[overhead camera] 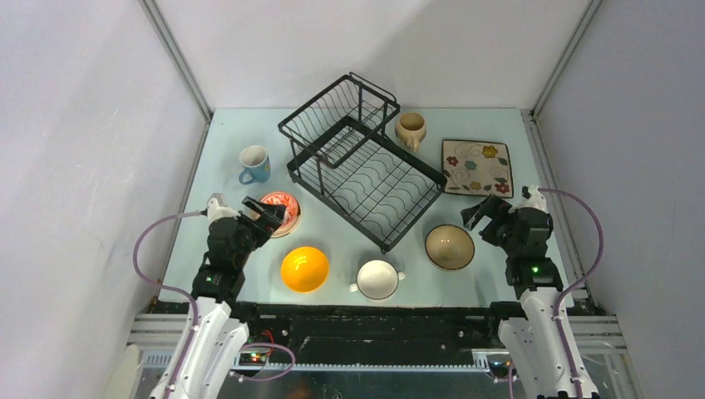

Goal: Load the mixed dishes into the dish rack

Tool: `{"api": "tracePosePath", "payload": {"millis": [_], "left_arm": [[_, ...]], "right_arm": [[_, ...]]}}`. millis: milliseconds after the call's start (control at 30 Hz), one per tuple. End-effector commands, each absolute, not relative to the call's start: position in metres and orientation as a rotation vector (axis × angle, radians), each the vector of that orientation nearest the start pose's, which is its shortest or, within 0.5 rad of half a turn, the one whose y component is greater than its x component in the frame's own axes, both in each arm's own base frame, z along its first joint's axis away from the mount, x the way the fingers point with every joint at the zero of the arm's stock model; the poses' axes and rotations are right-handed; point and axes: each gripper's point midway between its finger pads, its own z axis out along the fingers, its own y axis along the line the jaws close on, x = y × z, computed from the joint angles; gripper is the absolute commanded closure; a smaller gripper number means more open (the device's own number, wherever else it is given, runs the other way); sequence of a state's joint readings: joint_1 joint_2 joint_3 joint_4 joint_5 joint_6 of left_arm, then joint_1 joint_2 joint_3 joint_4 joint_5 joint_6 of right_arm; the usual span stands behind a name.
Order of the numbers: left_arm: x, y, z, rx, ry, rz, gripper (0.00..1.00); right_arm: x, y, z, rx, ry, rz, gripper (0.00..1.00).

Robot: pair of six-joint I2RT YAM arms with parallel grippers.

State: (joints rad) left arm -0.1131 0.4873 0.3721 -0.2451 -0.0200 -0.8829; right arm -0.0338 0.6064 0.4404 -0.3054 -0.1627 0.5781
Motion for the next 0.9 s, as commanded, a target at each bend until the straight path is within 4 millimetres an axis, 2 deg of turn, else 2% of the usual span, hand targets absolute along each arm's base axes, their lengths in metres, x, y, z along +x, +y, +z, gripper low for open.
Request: {"api": "tracePosePath", "payload": {"millis": [0, 100, 333, 467, 533, 600, 867], "left_arm": [[0.261, -0.076, 0.18, -0.65, 1.778, -0.758, 0.02], [0.262, -0.084, 0.185, -0.594, 1.757, -0.812, 0.02], [0.264, -0.107, 0.167, -0.579, 1.845, -0.894, 0.02], [0.263, -0.119, 0.165, -0.544, 1.871, -0.887, 0.0], [0.265, -0.127, 0.173, -0.504, 1.85, -0.906, 0.0], [0.266, -0.134, 0.175, -0.476, 1.85, -0.914, 0.0], [0.259, -0.16, 0.179, -0.236, 1.84, -0.971, 0.0]], "right_arm": [[0.266, 0.033, 0.156, 0.557, 1.956, 0.464, 0.0], [0.267, 0.027, 0.15, 0.588, 1.97, 0.437, 0.0], [0.278, 0.025, 0.133, 0.699, 2.021, 0.536, 0.0], [0.286, -0.006, 0.129, 0.864, 1.968, 0.596, 0.0], [0.288, -0.033, 0.129, 0.97, 1.907, 0.607, 0.0], [0.29, -0.044, 0.124, 1.045, 1.881, 0.628, 0.0], [0.306, -0.054, 0.106, 1.134, 1.786, 0.664, 0.0]]}}
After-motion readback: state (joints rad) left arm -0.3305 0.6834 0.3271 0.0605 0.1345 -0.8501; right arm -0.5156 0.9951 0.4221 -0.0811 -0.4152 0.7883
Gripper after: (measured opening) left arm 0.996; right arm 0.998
